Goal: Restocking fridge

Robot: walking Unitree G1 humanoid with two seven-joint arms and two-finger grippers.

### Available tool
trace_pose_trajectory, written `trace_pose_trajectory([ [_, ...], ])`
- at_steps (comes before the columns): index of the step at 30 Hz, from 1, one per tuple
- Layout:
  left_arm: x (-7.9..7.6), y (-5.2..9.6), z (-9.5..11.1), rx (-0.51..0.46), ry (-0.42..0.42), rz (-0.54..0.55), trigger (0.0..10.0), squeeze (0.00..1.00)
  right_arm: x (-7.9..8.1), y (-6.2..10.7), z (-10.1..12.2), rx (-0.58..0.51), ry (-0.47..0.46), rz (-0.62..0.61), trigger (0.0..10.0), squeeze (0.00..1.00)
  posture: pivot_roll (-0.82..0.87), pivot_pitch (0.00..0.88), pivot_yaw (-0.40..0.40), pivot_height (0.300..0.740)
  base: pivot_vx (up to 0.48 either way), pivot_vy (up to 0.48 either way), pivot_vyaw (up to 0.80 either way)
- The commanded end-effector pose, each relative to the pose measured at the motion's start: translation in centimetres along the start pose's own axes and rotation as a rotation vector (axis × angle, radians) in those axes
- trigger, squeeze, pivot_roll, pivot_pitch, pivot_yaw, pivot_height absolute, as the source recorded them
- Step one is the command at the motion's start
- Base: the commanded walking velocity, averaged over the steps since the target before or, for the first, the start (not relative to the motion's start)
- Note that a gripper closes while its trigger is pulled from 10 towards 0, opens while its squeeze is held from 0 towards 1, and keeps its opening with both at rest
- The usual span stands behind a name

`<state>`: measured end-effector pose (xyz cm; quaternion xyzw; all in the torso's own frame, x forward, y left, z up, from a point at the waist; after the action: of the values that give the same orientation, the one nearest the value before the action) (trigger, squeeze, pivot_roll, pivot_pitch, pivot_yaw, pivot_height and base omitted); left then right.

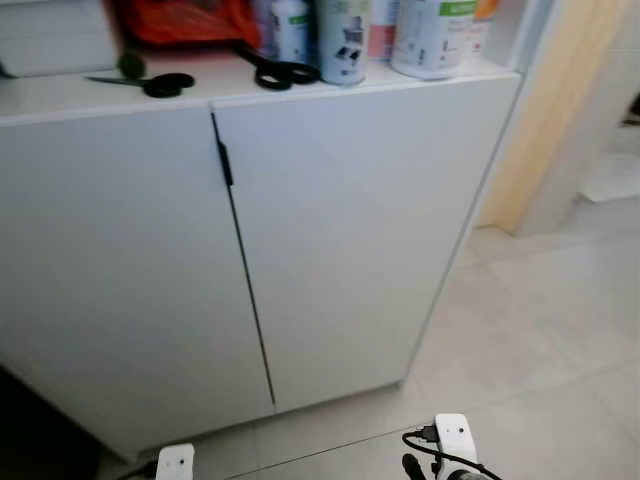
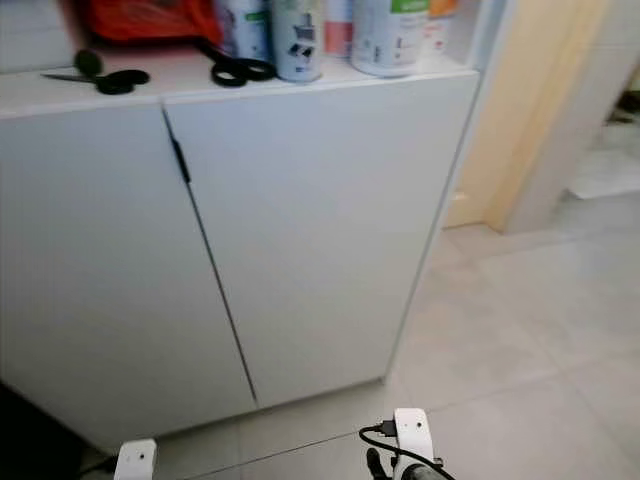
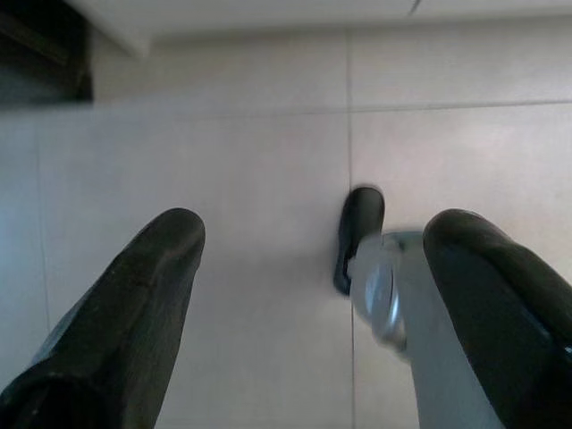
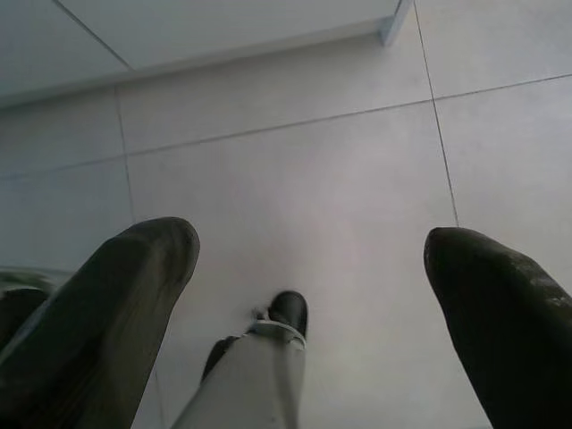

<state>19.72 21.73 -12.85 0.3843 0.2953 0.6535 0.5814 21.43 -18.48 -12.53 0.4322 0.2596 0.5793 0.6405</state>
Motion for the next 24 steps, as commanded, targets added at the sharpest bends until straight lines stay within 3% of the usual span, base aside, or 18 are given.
trace_pose_trajectory([
  [1,0.3,0.1,-0.9,0.029,-0.002,0.013,10.0,0.0,0.2,-0.1,0.2,-0.007,-0.035,-0.001,10.0,0.0,-0.05,0.0,-0.025,0.74,0.0,0.0,0.8],
  [7,-0.3,0.1,-0.7,0.026,0.033,0.017,10.0,0.0,-0.4,0.0,0.4,-0.01,-0.077,-0.017,10.0,0.0,-0.03,0.0,-0.045,0.74,0.0,0.0,0.69],
  [16,-0.7,0.1,-1.0,0.036,0.028,0.006,10.0,0.0,-0.8,0.1,0.2,-0.026,-0.165,-0.035,10.0,0.0,-0.05,0.0,-0.041,0.74,0.0,0.0,0.0],
  [20,-0.6,0.1,-1.1,0.033,0.024,0.007,10.0,0.0,-0.8,0.1,0.2,-0.022,-0.106,-0.036,10.0,0.0,-0.05,0.0,-0.037,0.74,0.0,0.0,0.11],
  [24,-0.5,0.1,-1.2,0.036,0.018,0.005,10.0,0.0,-0.8,0.1,0.1,-0.027,-0.129,-0.042,10.0,0.0,-0.05,0.0,-0.026,0.74,0.0,0.0,0.8],
])
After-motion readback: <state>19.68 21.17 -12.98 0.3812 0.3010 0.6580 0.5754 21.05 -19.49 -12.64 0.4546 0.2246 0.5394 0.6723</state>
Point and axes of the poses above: a point about 5 cm out from each wrist's last joint towards the gripper, its own y axis pointing back from the gripper into the wrist, its own z axis along the axis of the wrist's last joint, x = y × z, the point moved 5 cm from there along -y, pointing out of the wrist towards the gripper, and after that the axes turned 11 degrees about -y, right-handed, at the moved point
